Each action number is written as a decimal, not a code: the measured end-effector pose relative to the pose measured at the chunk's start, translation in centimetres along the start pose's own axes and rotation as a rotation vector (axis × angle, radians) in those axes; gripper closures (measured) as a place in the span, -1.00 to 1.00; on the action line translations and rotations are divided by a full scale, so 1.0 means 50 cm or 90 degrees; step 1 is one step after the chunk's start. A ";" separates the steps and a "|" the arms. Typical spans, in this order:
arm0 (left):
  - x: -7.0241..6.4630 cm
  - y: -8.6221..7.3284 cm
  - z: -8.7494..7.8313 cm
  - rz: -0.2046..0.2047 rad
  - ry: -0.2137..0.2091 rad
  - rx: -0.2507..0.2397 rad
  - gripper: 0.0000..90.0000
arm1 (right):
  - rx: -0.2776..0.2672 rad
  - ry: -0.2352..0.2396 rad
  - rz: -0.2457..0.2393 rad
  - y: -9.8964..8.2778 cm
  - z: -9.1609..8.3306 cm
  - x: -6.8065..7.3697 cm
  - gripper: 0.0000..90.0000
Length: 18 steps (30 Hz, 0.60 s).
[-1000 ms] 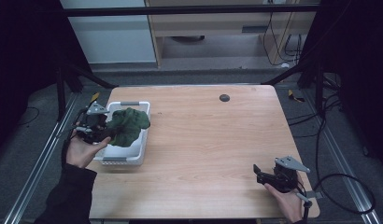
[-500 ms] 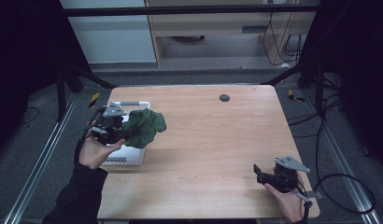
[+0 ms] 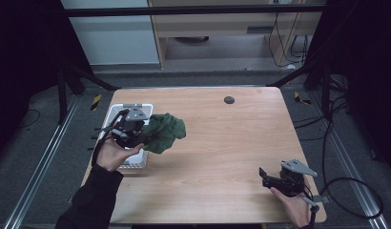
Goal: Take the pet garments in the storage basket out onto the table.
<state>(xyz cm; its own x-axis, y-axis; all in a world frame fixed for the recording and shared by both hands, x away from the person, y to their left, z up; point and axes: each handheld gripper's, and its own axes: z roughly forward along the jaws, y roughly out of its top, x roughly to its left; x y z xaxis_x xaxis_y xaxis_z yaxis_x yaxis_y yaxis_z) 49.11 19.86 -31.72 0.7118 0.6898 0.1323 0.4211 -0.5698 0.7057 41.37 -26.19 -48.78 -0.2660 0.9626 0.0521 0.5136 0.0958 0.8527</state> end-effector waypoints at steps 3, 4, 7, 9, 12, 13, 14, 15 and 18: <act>-0.005 0.004 0.003 0.006 -0.002 0.001 0.53 | -0.002 -0.001 -0.006 0.000 0.000 -0.001 -0.78; -0.009 0.007 0.005 0.008 -0.004 -0.001 0.53 | -0.002 0.000 -0.002 0.000 -0.001 0.000 -0.78; -0.015 0.011 0.008 0.010 -0.011 -0.004 0.53 | -0.002 0.002 0.000 0.001 -0.001 0.000 -0.78; -0.017 0.013 0.010 0.014 -0.013 -0.003 0.53 | -0.002 0.002 -0.002 0.001 -0.001 0.001 -0.77; -0.025 0.021 0.019 0.023 -0.022 0.000 0.53 | -0.003 0.000 -0.005 0.001 0.000 0.001 -0.77; -0.025 0.021 0.019 0.023 -0.022 0.000 0.53 | -0.003 0.000 -0.005 0.001 0.000 0.001 -0.77; -0.027 0.023 0.021 0.027 -0.024 -0.001 0.53 | -0.004 0.000 -0.006 0.001 0.000 0.001 -0.77; -0.030 0.025 0.023 0.029 -0.027 0.000 0.53 | -0.004 0.002 -0.001 0.002 -0.002 0.002 -0.77; -0.041 0.031 0.032 0.040 -0.039 0.001 0.53 | -0.005 0.001 -0.003 0.001 -0.002 0.001 -0.77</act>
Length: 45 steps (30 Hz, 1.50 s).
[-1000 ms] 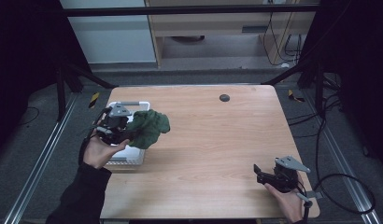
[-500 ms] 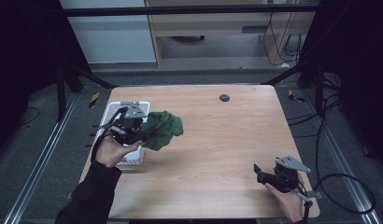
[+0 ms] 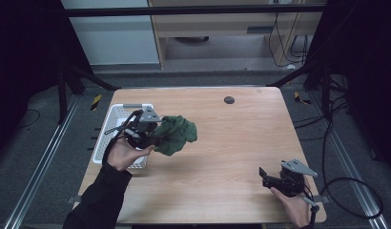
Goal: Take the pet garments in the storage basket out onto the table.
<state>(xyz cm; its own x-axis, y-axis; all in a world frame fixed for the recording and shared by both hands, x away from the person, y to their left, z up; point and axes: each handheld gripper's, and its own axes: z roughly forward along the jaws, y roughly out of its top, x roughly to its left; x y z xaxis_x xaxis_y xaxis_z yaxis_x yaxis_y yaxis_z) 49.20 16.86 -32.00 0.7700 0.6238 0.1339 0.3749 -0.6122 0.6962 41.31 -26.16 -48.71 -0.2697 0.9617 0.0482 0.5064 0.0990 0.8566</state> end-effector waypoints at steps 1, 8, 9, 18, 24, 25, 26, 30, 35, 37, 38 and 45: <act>0.000 0.000 0.000 0.000 0.000 0.000 0.53 | 0.000 0.000 0.000 0.000 0.000 0.000 -0.77; -0.019 0.021 0.026 0.025 -0.025 0.009 0.53 | -0.005 0.002 -0.003 0.001 -0.001 0.002 -0.76; -0.019 0.021 0.026 0.025 -0.025 0.009 0.53 | -0.004 0.001 -0.002 0.001 0.000 0.001 -0.76; -0.036 0.039 0.053 0.051 -0.067 0.016 0.53 | -0.009 -0.002 -0.008 0.001 0.000 -0.001 -0.76; -0.045 0.046 0.063 0.064 -0.077 0.024 0.53 | -0.008 0.001 -0.003 0.002 -0.001 0.000 -0.76; -0.046 0.047 0.065 0.065 -0.080 0.025 0.53 | -0.008 -0.001 -0.004 0.002 -0.001 0.001 -0.76; -0.047 0.049 0.068 0.068 -0.086 0.030 0.53 | -0.008 -0.001 -0.006 0.002 0.000 0.001 -0.76; -0.046 0.052 0.079 0.072 -0.096 0.037 0.53 | -0.009 -0.001 -0.007 0.002 -0.001 0.001 -0.76; -0.049 0.055 0.092 0.084 -0.099 0.046 0.53 | -0.009 -0.001 -0.004 0.002 0.000 0.000 -0.76; -0.051 0.056 0.098 0.089 -0.108 0.046 0.53 | -0.008 0.000 -0.006 0.002 0.000 0.001 -0.76; -0.053 0.057 0.104 0.091 -0.111 0.048 0.53 | -0.009 -0.001 -0.011 0.002 0.001 0.001 -0.76; -0.058 0.058 0.123 0.106 -0.119 0.062 0.53 | -0.009 0.000 -0.008 0.002 0.000 0.001 -0.76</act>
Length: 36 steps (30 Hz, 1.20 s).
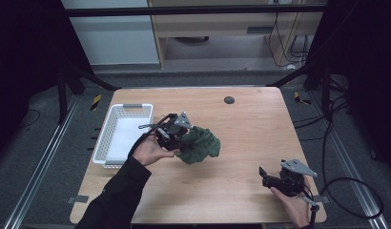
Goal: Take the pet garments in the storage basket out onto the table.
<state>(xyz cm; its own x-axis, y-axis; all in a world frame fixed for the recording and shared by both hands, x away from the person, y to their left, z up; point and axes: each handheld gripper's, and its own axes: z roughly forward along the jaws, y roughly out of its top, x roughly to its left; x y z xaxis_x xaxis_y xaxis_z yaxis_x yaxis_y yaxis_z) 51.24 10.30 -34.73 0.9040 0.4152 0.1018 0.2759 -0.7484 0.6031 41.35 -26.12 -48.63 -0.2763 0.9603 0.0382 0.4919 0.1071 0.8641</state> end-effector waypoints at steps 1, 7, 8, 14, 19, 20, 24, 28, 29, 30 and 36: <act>-0.001 0.000 0.003 0.004 -0.002 0.004 0.53 | -0.001 -0.002 -0.004 -0.001 0.001 -0.001 -0.76; -0.009 0.005 0.025 0.018 -0.014 0.014 0.53 | -0.001 -0.001 -0.007 0.000 0.002 0.000 -0.76; -0.009 0.005 0.025 0.018 -0.014 0.014 0.53 | -0.001 -0.001 -0.007 0.000 0.002 0.000 -0.76; -0.016 0.005 0.048 0.027 -0.029 0.030 0.53 | 0.001 -0.001 -0.003 -0.001 0.001 -0.001 -0.76; -0.025 0.006 0.067 0.040 -0.040 0.043 0.52 | 0.001 -0.001 -0.003 -0.001 0.002 -0.002 -0.76; -0.025 0.006 0.067 0.040 -0.040 0.043 0.52 | 0.001 -0.001 -0.003 -0.001 0.002 -0.002 -0.76; -0.031 0.002 0.079 0.048 -0.051 0.053 0.52 | 0.000 -0.002 -0.003 -0.001 0.002 -0.002 -0.76; -0.036 -0.004 0.095 0.050 -0.057 0.064 0.52 | 0.000 -0.002 -0.001 -0.001 0.002 -0.003 -0.76; -0.038 -0.005 0.100 0.051 -0.060 0.067 0.52 | 0.000 -0.002 -0.001 -0.001 0.002 -0.003 -0.76; -0.039 -0.005 0.103 0.051 -0.062 0.069 0.52 | 0.000 -0.002 -0.001 -0.001 0.002 -0.003 -0.76; -0.047 -0.005 0.120 0.060 -0.071 0.078 0.52 | 0.000 -0.002 0.002 -0.002 0.002 -0.003 -0.76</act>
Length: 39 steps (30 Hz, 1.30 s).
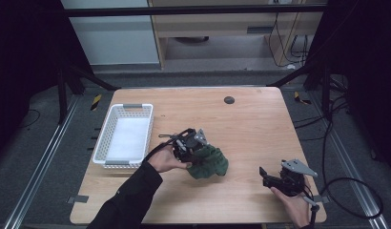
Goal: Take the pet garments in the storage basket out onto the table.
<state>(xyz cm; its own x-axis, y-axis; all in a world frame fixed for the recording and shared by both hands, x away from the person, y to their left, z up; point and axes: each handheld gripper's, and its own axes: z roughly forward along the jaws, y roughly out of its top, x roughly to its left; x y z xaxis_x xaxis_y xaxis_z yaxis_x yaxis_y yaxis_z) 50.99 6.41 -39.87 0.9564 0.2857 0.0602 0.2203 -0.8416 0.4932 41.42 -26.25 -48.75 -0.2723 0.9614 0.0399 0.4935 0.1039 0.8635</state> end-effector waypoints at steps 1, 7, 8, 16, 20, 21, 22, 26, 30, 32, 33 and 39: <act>-0.001 0.000 0.003 0.000 -0.001 0.001 0.52 | 0.000 -0.001 -0.001 0.000 0.000 0.000 -0.76; -0.004 -0.002 0.020 0.004 -0.009 0.017 0.51 | -0.004 -0.005 -0.003 0.000 0.000 -0.002 -0.76; -0.004 -0.002 0.020 0.004 -0.009 0.017 0.51 | -0.003 -0.004 -0.002 0.000 0.000 -0.002 -0.77; -0.006 -0.007 0.041 0.008 -0.012 0.031 0.45 | -0.003 -0.003 0.001 0.001 0.000 -0.001 -0.77; -0.004 -0.011 0.045 0.001 -0.015 0.036 0.36 | -0.004 -0.005 -0.002 0.000 0.000 -0.002 -0.77; -0.002 -0.012 0.046 0.003 -0.014 0.039 0.32 | -0.005 -0.004 -0.003 0.000 0.000 -0.002 -0.77; -0.002 -0.012 0.046 0.002 -0.013 0.040 0.28 | -0.004 -0.004 -0.002 0.000 0.000 -0.001 -0.77; -0.002 -0.012 0.046 0.000 -0.013 0.041 0.12 | -0.003 -0.001 0.000 0.001 -0.001 0.000 -0.77; -0.003 -0.013 0.042 -0.008 -0.012 0.035 -0.05 | -0.001 0.000 0.002 0.000 0.000 -0.002 -0.77; -0.003 -0.013 0.037 -0.005 -0.008 0.030 -0.08 | -0.001 -0.001 0.001 -0.001 0.000 -0.002 -0.77; -0.004 -0.013 0.031 -0.010 -0.009 0.021 -0.18 | -0.002 -0.002 0.001 0.000 0.000 -0.004 -0.77; -0.003 -0.013 0.015 -0.017 0.003 0.006 -0.35 | -0.002 -0.004 0.001 0.000 0.001 -0.005 -0.78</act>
<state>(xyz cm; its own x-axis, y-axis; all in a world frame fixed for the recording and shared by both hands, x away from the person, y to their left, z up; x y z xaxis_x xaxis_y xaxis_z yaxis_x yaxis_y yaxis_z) 50.86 6.57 -40.84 0.9495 0.3096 0.0512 0.2470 -0.8380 0.4865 41.50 -26.47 -48.80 -0.2669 0.9630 0.0382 0.4916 0.1019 0.8648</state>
